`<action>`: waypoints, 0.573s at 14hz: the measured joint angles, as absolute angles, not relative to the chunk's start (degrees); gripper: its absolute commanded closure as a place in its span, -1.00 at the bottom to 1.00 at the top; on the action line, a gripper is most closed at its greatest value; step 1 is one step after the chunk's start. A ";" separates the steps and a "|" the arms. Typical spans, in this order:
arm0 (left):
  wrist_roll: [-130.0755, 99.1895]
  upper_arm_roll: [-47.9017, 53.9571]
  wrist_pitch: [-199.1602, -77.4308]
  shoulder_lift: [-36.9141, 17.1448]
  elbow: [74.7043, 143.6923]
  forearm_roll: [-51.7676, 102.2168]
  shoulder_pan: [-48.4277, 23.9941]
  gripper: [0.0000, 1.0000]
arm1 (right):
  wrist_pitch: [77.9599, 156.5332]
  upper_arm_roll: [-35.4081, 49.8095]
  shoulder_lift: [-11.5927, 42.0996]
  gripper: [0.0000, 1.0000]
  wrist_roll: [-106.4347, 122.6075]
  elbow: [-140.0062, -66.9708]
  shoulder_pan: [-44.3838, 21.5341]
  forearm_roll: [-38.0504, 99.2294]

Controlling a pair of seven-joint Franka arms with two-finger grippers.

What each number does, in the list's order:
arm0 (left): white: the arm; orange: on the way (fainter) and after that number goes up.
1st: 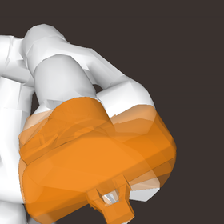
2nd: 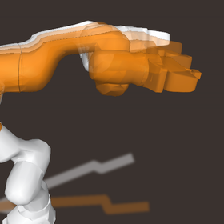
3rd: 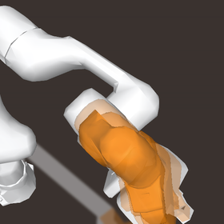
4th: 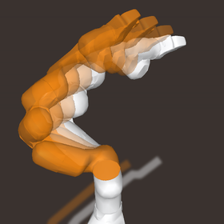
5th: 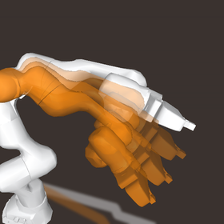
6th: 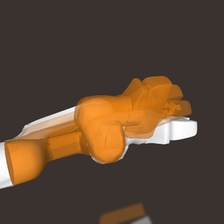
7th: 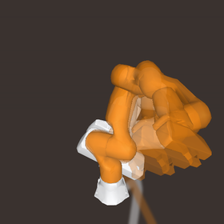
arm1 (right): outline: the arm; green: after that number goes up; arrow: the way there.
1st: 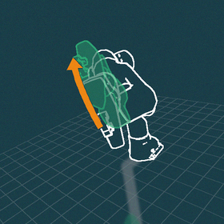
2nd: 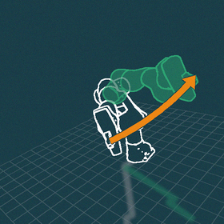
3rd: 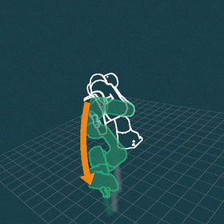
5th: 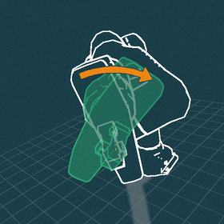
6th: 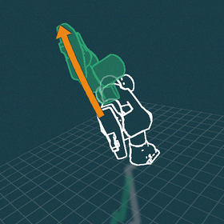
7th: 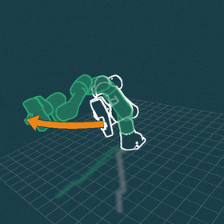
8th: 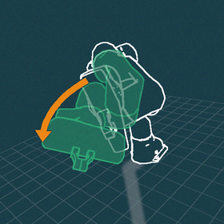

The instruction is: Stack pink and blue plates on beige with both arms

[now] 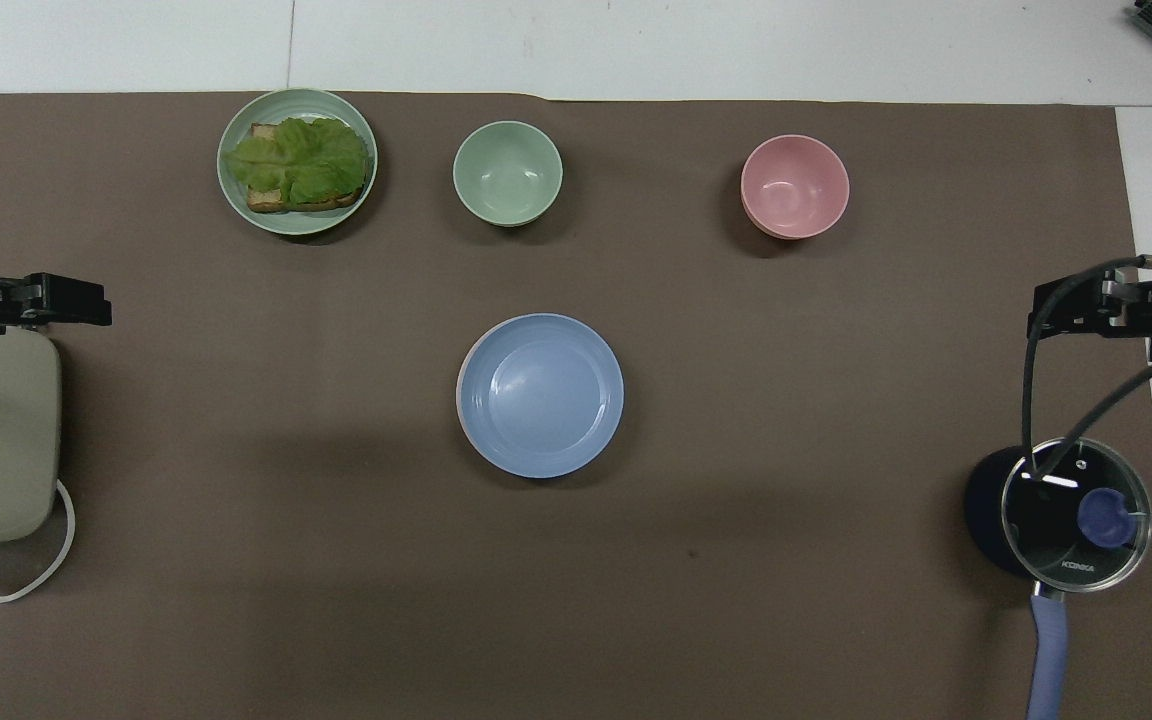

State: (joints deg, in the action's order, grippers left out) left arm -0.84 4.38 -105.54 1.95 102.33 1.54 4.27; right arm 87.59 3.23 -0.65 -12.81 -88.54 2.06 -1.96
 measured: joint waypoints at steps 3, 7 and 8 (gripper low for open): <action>-0.84 4.38 -105.54 1.95 102.33 1.54 4.27 -1.00 | 87.59 3.33 -0.65 -1.00 -11.71 -88.54 2.02 -1.96; -0.84 4.38 -105.54 1.95 102.33 1.54 4.27 -1.00 | 87.58 3.62 -0.65 -1.00 -11.55 -88.55 1.87 -1.93; -0.84 4.38 -105.54 1.95 102.33 1.54 4.27 -1.00 | 87.58 3.71 -0.64 -1.00 -11.48 -88.56 1.87 -1.91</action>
